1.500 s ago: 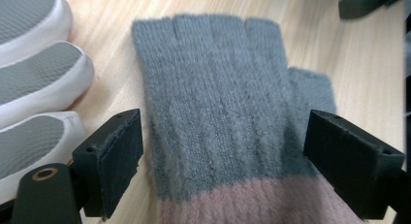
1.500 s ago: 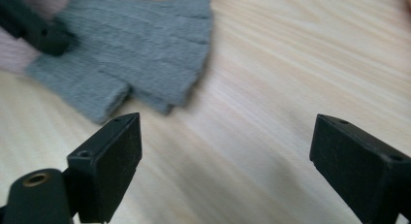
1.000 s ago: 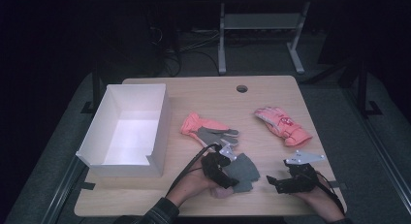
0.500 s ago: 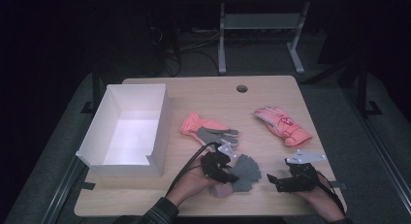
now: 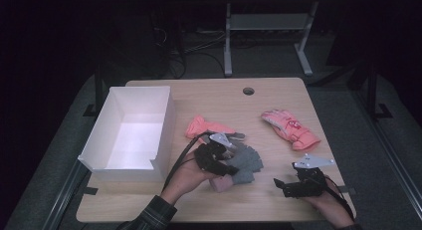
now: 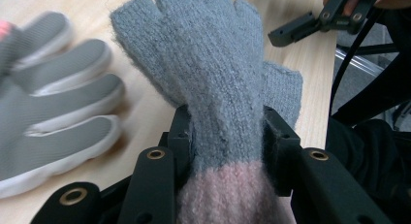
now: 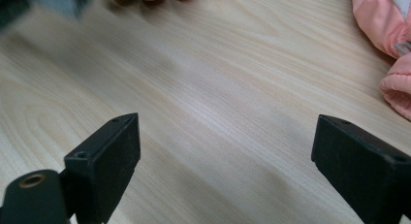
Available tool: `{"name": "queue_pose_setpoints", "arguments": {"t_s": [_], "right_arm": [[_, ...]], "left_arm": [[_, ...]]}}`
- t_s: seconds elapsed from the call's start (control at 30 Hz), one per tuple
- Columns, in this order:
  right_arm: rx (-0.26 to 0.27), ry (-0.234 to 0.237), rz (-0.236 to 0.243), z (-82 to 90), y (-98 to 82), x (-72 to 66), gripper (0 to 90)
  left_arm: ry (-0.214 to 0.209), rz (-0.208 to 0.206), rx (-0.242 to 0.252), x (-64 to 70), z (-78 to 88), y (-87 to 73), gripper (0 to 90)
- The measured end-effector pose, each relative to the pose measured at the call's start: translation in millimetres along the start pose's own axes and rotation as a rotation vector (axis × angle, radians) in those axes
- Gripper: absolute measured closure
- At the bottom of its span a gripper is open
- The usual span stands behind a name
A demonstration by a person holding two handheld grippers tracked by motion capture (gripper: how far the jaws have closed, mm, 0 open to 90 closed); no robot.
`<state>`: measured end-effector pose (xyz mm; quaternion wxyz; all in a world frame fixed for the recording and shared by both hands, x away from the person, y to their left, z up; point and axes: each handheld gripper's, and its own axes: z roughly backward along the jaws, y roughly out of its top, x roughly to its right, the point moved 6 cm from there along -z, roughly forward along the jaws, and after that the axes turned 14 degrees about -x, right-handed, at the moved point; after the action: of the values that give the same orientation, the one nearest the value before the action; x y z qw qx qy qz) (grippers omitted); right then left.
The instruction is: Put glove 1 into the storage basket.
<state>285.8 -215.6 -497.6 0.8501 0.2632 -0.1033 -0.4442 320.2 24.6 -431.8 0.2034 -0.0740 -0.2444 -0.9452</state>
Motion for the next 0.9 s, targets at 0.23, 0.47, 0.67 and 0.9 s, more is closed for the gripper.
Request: {"name": "queue_pose_setpoints", "arguments": {"t_s": [0.23, 0.47, 0.67, 0.9], "right_arm": [[0.001, 0.002, -0.002, -0.1, -0.3, -0.1, 10.0], [0.002, 0.002, 0.004, -0.9, 0.1, -0.2, 10.0], [0.001, 0.003, 0.002, -0.9, -0.1, 0.0, 10.0], [0.0, 0.004, 0.005, -1.3, -0.2, -0.2, 10.0]], "left_arm": [[0.031, 0.03, 0.018, -6.4, 33.1, 1.6, 63.0], [0.071, 0.058, 0.041, -15.6, 69.8, -1.7, 62.9], [0.101, 0.101, 0.08, -30.6, 102.3, -8.5, 62.9], [0.155, 0.175, 0.122, -54.5, 136.3, -25.2, 62.9]]}}
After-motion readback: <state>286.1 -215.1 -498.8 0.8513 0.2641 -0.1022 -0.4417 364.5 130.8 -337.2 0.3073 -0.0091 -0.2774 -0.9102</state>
